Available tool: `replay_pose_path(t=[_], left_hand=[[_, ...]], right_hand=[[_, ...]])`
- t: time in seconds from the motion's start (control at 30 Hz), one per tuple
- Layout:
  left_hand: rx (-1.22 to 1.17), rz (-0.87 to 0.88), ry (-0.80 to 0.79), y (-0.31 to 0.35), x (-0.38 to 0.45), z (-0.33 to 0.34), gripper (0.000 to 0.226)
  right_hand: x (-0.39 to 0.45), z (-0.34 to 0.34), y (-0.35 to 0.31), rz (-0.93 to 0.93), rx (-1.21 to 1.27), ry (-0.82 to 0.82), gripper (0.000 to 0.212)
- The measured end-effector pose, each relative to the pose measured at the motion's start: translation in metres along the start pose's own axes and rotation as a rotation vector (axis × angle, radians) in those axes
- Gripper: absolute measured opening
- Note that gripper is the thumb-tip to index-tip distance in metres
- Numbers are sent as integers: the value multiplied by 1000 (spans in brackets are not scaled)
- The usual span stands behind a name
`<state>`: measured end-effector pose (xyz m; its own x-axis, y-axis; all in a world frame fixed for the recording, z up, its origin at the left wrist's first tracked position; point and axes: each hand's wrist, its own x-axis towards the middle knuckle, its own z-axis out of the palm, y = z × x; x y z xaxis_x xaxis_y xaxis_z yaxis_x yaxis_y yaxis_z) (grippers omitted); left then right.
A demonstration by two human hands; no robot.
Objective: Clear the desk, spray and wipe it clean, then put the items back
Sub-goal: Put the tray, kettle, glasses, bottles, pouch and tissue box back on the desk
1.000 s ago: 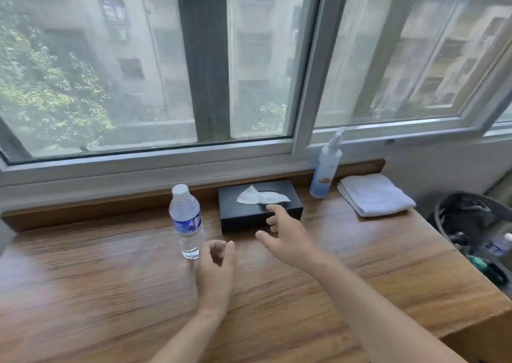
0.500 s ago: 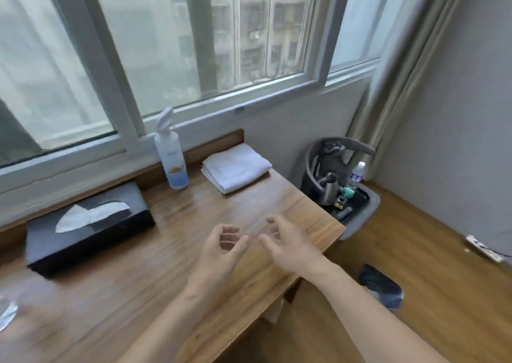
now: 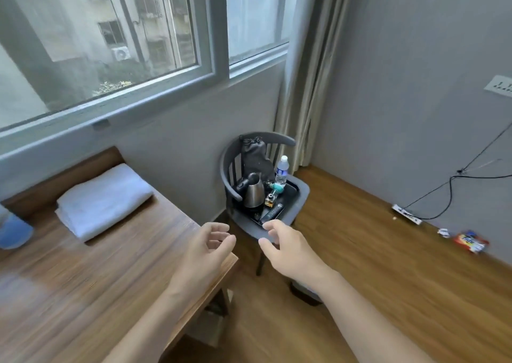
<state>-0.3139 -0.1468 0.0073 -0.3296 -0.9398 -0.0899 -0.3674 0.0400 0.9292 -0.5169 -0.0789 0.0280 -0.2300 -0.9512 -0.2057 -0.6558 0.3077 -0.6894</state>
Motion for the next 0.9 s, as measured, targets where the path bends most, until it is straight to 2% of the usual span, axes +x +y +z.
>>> replay_pose_path(t=[0.2,0.5,0.77,0.9], left_hand=[[-9,-4,-56,10,63,46,15],[-71,-30,-83,16,212,108,15],[-80,-207,-20,8,374,152,21],[-11,-277,18,-9,450,168,22]], right_hand=[[43,-29,44,83,26,16,42],[157,-83,99,123,24,-45,40],[295,-125,133,179,54,-63,36],[367,-129,150,246,98,-72,29]])
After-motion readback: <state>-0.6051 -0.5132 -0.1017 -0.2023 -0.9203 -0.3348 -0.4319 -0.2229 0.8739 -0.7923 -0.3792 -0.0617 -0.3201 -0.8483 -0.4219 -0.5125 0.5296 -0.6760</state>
